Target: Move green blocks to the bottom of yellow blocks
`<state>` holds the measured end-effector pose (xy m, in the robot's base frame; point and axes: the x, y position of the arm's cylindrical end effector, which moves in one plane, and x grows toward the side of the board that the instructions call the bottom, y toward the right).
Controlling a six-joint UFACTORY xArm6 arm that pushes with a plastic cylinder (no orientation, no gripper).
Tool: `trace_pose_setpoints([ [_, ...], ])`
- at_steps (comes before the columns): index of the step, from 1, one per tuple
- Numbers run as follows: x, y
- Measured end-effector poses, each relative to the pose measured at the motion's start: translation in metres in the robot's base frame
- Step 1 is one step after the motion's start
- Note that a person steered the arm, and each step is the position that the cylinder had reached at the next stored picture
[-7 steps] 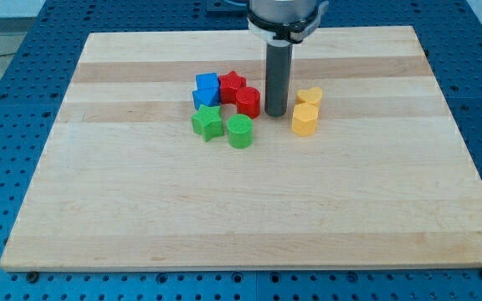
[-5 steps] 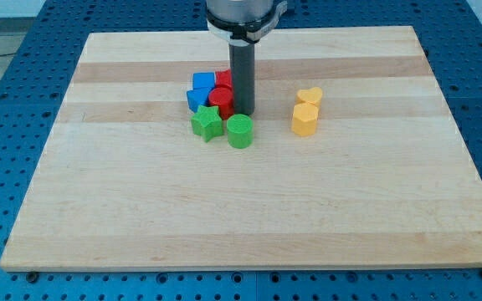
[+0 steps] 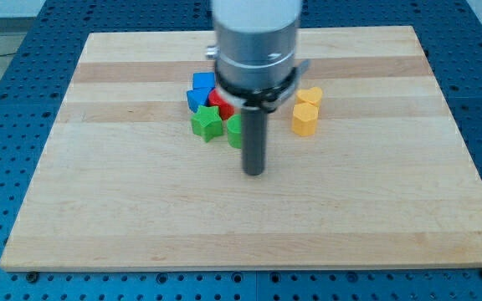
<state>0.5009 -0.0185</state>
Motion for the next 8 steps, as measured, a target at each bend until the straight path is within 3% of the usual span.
trace_pose_setpoints([
  [2,-0.021,-0.14],
  [3,-0.059,-0.154],
  [8,-0.085,-0.061],
])
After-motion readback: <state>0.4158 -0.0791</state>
